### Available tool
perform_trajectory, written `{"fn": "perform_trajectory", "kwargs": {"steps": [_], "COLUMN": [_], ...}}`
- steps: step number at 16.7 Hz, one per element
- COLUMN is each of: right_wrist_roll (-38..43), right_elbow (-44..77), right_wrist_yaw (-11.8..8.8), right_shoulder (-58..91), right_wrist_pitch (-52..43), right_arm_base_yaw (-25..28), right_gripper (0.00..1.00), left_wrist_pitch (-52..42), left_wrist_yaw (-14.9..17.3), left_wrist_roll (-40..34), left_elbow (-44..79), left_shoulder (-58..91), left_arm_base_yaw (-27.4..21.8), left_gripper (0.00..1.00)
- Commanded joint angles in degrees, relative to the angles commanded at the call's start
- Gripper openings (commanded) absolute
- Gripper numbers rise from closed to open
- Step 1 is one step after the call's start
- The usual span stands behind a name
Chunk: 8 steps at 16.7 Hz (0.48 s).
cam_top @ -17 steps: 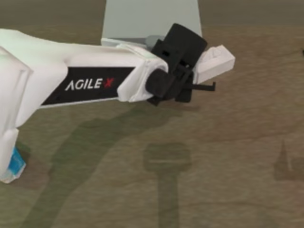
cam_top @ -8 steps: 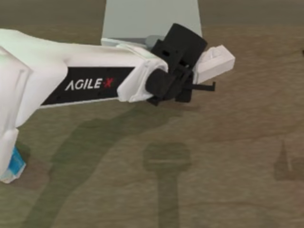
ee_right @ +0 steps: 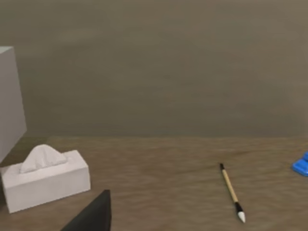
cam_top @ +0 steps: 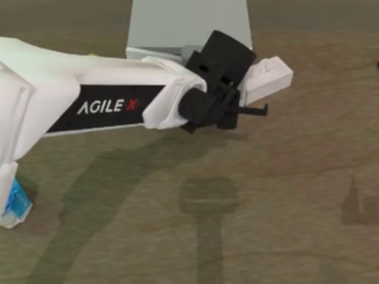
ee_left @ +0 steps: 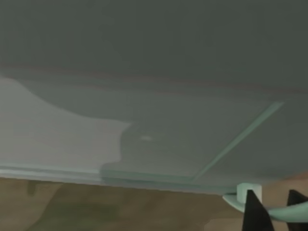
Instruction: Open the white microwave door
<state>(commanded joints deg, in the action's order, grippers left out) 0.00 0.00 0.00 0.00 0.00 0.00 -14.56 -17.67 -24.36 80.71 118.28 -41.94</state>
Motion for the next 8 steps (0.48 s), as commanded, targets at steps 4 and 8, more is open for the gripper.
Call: {"fn": "perform_trajectory", "kwargs": {"steps": [4,8], "right_wrist_roll": [0.0,0.0], "right_elbow": [0.0,0.0], "right_wrist_yaw": [0.0,0.0], "right_shoulder": [0.0,0.0], "right_wrist_pitch": [0.0,0.0], "right_arm_base_yaw": [0.0,0.0], "right_gripper": [1.00,1.00], "left_wrist_pitch": [0.5,0.5], "left_wrist_yaw": [0.4,0.4], "left_wrist_roll": [0.9,0.9], "left_elbow": [-1.1,-1.1], "left_shoulder": [-0.5,-0.5], "left_arm_base_yaw": [0.3,0.3], "left_gripper": [0.00,0.00]}}
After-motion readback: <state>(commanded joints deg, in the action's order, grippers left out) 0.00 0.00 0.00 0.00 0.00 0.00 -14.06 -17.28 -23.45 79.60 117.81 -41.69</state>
